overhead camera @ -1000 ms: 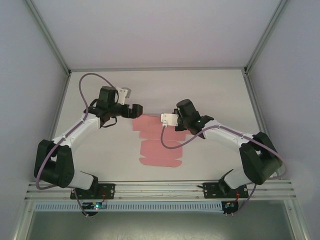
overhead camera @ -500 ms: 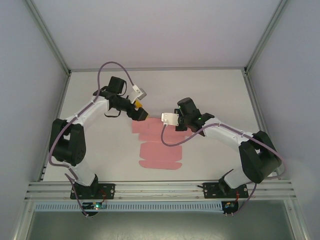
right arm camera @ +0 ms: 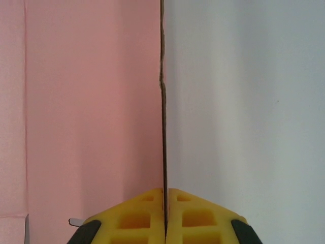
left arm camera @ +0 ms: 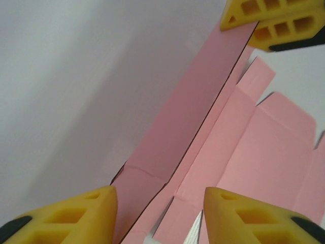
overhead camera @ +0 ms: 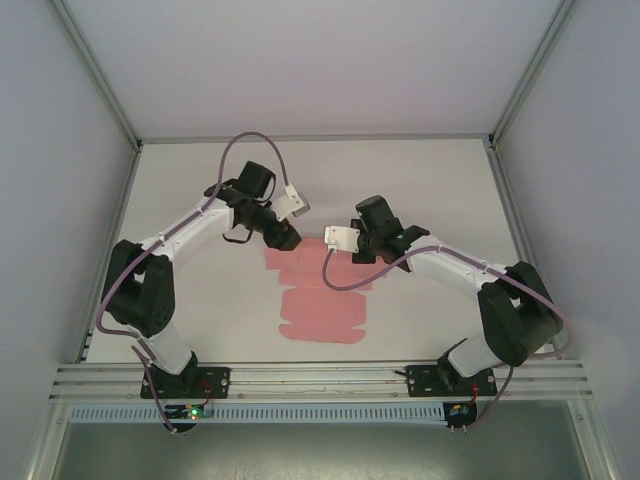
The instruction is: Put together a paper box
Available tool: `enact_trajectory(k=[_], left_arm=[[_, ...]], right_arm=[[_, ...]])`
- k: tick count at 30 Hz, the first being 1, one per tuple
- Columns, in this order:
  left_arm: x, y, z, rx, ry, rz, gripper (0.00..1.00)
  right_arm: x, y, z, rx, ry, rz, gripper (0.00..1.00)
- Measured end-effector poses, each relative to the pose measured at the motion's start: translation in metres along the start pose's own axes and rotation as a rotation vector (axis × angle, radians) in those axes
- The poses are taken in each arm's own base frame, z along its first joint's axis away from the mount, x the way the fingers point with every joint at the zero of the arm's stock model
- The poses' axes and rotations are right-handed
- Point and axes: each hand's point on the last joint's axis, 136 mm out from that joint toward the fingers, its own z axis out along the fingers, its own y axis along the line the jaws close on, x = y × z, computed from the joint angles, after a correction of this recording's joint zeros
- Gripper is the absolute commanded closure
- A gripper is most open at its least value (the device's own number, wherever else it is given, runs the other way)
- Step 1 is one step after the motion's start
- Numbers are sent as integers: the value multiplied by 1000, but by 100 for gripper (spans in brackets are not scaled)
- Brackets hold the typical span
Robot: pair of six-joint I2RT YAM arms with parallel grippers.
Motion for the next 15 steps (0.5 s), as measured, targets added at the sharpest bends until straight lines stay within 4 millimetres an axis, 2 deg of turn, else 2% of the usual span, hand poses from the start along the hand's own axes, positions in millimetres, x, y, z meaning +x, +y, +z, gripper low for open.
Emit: enact_trajectory(k=[6, 11, 13, 15], left_arm=[[9, 3, 6, -86, 82, 18, 64], [16, 16, 4, -168, 123, 3, 83], [16, 16, 5, -179, 126, -6, 98], [13, 15, 6, -191, 121, -18, 100]], right_arm=[[4, 2, -1, -20, 6, 22, 100], [2, 0, -2, -16, 4, 33, 100], [2, 0, -2, -16, 4, 39, 100], [2, 0, -2, -15, 5, 45, 100]])
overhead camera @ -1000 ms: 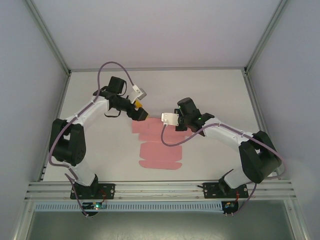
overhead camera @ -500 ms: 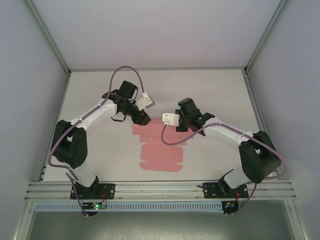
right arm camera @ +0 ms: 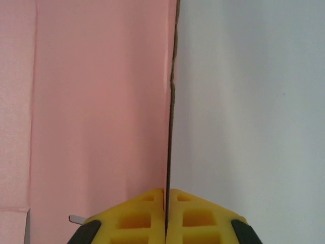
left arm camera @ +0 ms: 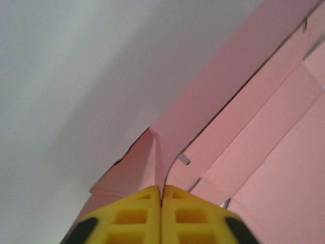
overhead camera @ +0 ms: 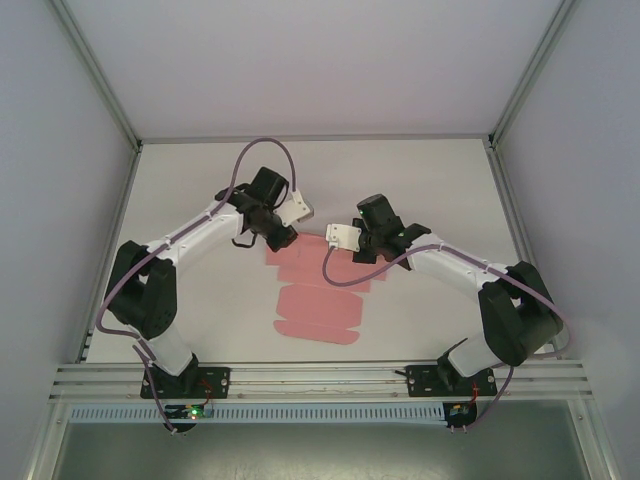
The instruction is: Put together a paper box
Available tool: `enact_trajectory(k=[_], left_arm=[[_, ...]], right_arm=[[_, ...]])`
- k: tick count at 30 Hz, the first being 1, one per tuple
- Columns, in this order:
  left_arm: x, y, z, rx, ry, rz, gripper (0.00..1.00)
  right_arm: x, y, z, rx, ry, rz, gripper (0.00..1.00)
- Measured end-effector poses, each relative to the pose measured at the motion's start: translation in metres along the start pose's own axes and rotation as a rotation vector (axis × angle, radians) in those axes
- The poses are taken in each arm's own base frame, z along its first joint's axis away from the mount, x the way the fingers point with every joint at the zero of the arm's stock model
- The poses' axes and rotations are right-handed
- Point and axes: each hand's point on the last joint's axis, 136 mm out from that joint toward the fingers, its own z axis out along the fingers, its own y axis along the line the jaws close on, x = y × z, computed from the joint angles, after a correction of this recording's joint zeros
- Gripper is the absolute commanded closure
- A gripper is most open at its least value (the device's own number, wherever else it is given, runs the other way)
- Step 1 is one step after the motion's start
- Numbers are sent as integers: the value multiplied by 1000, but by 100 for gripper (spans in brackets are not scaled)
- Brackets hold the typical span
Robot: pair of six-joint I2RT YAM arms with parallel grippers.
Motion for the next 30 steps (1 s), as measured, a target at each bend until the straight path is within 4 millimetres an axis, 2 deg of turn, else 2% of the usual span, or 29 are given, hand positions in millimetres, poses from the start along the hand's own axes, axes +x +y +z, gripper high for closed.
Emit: enact_trajectory(k=[6, 14, 18, 24, 25, 30], left_arm=[[-16, 8, 3, -68, -51, -159, 100], [-50, 19, 5, -292, -195, -389, 100], [-55, 18, 8, -377, -256, -497, 100], [-59, 22, 10, -395, -317, -619, 99], [-60, 22, 9, -394, -326, -631, 90], [-62, 18, 11, -376, -331, -628, 65]], right_arm=[[1, -10, 1, 49, 20, 49, 100], [-5, -33, -3, 132, 43, 265, 100], [-9, -27, -3, 135, 58, 321, 100], [-15, -26, -3, 185, 82, 315, 100], [-14, -26, -2, 196, 85, 312, 100], [-16, -28, -1, 223, 75, 300, 100]])
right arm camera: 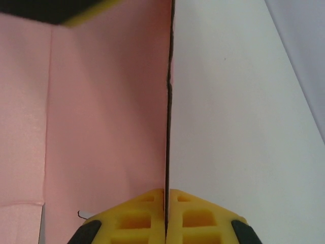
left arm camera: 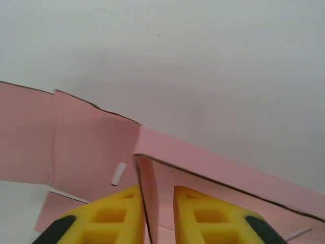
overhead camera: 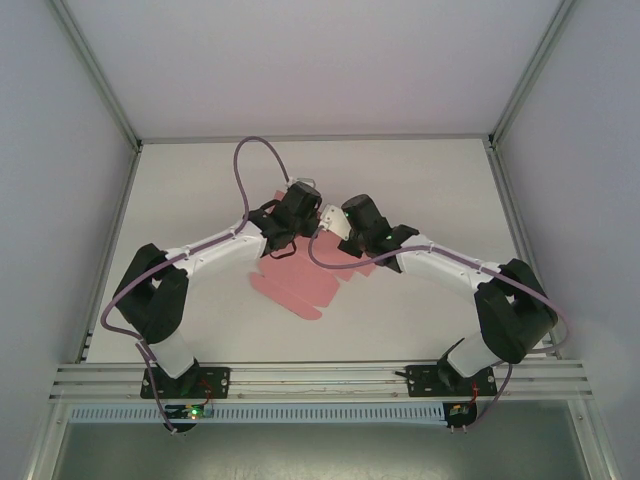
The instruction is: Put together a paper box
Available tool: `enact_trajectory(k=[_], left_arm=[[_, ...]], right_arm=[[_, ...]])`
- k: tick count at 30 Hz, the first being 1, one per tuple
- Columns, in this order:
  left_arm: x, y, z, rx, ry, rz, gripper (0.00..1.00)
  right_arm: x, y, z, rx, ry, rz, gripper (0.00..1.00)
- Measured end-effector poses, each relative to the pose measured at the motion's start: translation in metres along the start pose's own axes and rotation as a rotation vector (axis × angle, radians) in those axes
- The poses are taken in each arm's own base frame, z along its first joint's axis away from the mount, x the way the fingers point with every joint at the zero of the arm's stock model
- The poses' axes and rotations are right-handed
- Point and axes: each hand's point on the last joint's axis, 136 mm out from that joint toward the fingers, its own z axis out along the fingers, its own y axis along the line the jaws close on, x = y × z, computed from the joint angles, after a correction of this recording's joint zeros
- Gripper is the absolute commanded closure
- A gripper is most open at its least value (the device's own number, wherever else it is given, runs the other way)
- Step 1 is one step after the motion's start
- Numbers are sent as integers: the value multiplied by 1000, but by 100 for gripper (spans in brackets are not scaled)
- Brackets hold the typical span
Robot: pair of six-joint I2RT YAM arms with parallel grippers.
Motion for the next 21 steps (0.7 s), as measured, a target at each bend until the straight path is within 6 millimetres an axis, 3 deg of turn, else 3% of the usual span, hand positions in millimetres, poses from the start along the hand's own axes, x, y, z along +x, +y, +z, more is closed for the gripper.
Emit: enact_trajectory(k=[1, 3, 6, 11, 15, 18, 21], left_arm=[[0, -1, -1, 8, 3, 5, 58], [-1, 0, -7, 23, 2, 10, 28], [2, 14, -28, 45, -6, -6, 0], [8, 77, -70, 61, -70, -128, 0], [27, 120, -79, 123, -84, -245, 0], [44, 127, -73, 241, -62, -309, 0], [51, 114, -67, 371, -46, -322, 4]], right_arm=[[0, 0, 0, 2, -5, -8, 100], [-2, -1, -3, 8, -24, -27, 100], [-4, 0, -10, 11, -54, -48, 100], [-5, -3, -20, -2, -113, -35, 100], [-4, -9, -27, -38, -162, 2, 100], [-7, -14, -34, -75, -213, 43, 100], [-11, -16, -41, -113, -258, 75, 100]])
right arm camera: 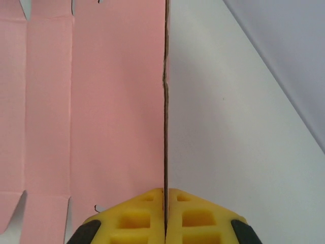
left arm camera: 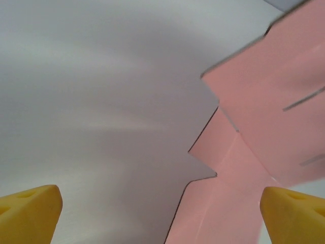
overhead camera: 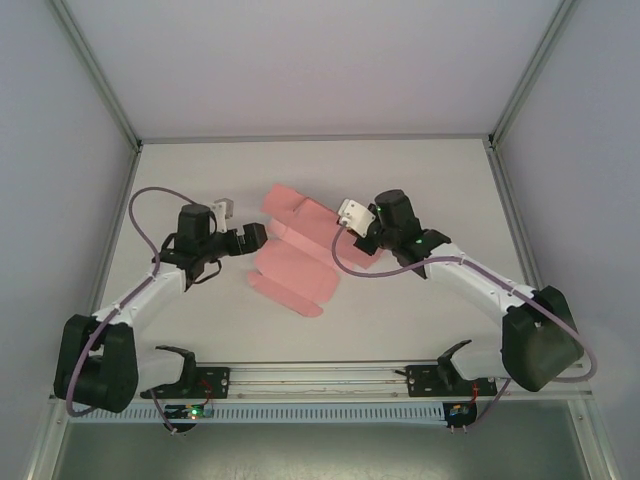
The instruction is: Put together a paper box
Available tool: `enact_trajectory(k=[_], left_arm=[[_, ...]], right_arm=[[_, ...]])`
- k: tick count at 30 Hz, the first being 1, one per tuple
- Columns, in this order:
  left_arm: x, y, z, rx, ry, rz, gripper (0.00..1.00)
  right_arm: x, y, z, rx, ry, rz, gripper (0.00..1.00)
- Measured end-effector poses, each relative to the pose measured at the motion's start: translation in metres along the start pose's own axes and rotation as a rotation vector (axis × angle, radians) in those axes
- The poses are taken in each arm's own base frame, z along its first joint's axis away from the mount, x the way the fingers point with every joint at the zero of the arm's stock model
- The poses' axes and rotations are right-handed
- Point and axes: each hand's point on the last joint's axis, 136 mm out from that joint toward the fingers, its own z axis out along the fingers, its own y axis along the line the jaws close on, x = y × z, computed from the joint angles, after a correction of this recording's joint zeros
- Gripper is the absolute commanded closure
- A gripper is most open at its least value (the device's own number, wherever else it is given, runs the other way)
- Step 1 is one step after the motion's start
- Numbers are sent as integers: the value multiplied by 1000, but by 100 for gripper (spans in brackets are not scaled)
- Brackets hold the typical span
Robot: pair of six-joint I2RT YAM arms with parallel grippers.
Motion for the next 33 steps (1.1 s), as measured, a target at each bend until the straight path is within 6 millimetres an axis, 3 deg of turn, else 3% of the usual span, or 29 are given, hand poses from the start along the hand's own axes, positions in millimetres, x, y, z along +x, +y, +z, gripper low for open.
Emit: enact_trajectory(k=[4, 11, 14, 18, 22, 26, 33], left_arm=[[-4, -20, 13, 158, 14, 6, 25], [-11, -43, 24, 331, 37, 31, 54], [-12, -47, 25, 359, 47, 33, 63], [-9, -51, 25, 375, 59, 43, 67], [-2, -54, 31, 336, 91, 96, 90], [3, -59, 41, 209, 114, 195, 96], [19, -72, 53, -52, 158, 444, 96]], right_arm=[[-5, 4, -3, -50, -41, 23, 100], [-4, 8, -5, -103, -61, 74, 100], [-2, 7, -6, -112, -61, 96, 100], [-1, 8, -6, -121, -56, 108, 100], [-2, 6, -6, -125, -48, 113, 100], [6, 3, -6, -118, -16, 129, 100], [14, 5, -6, -113, 24, 134, 100]])
